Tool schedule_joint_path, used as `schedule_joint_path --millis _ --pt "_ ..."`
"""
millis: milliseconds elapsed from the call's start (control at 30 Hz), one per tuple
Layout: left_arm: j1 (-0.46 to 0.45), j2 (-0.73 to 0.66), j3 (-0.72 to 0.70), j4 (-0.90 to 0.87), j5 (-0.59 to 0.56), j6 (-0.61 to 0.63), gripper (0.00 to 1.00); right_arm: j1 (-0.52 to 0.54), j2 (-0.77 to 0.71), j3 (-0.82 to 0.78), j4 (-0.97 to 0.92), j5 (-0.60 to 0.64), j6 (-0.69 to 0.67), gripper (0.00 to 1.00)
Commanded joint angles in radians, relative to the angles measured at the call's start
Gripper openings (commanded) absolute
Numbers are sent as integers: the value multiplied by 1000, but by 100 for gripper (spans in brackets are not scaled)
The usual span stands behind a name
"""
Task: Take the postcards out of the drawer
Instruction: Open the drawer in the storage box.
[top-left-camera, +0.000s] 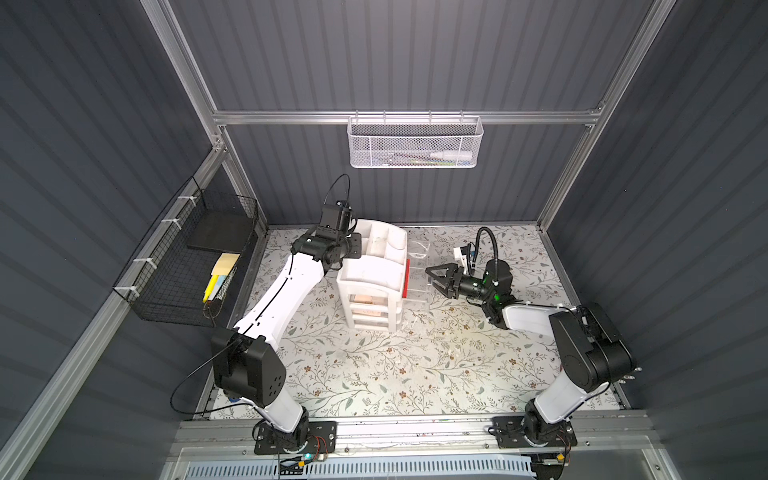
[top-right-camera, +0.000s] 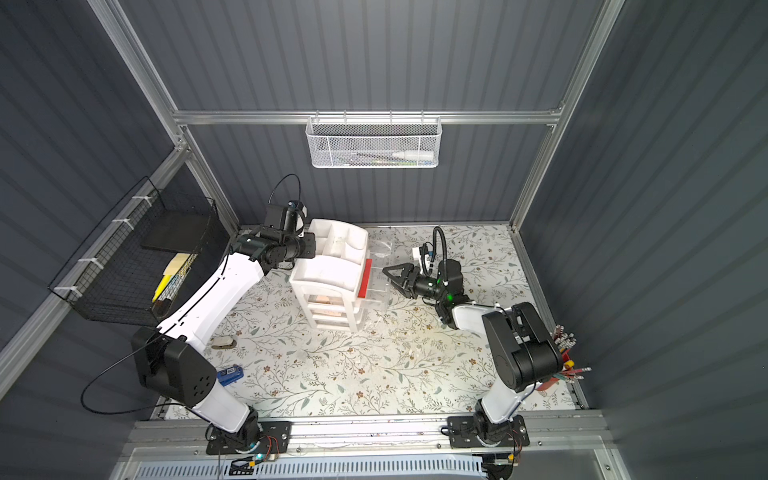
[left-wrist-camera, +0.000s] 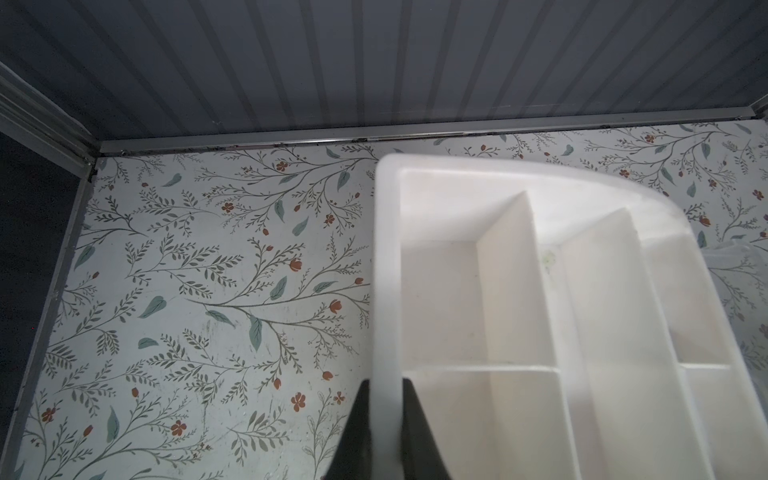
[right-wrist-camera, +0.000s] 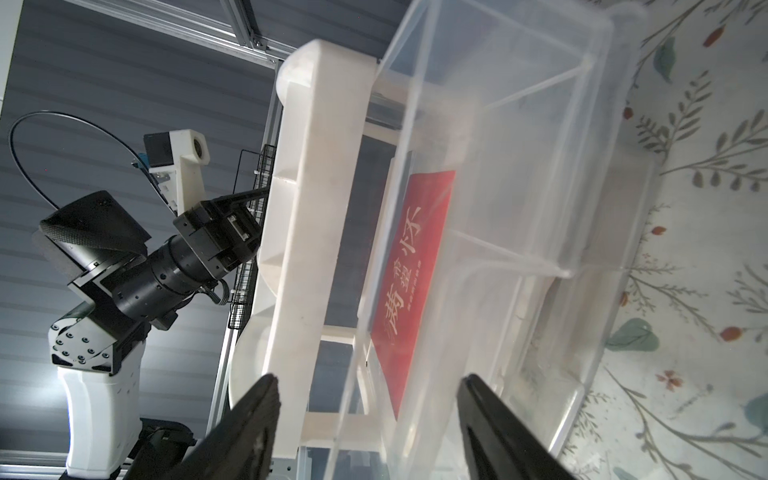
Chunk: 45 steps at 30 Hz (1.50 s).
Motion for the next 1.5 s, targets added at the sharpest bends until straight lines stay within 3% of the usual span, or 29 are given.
schedule_joint_path --millis 0,567,1467 --pt "-3 11 -46 -83 -12 17 0 2 -4 16 -12 -4 -14 66" --pt "-3 11 -48 -73 -9 17 0 1 -31 32 -93 5 -47 38" --pt "-1 -22 -52 -98 -125 -57 0 -61 -173 -10 -278 2 -89 37"
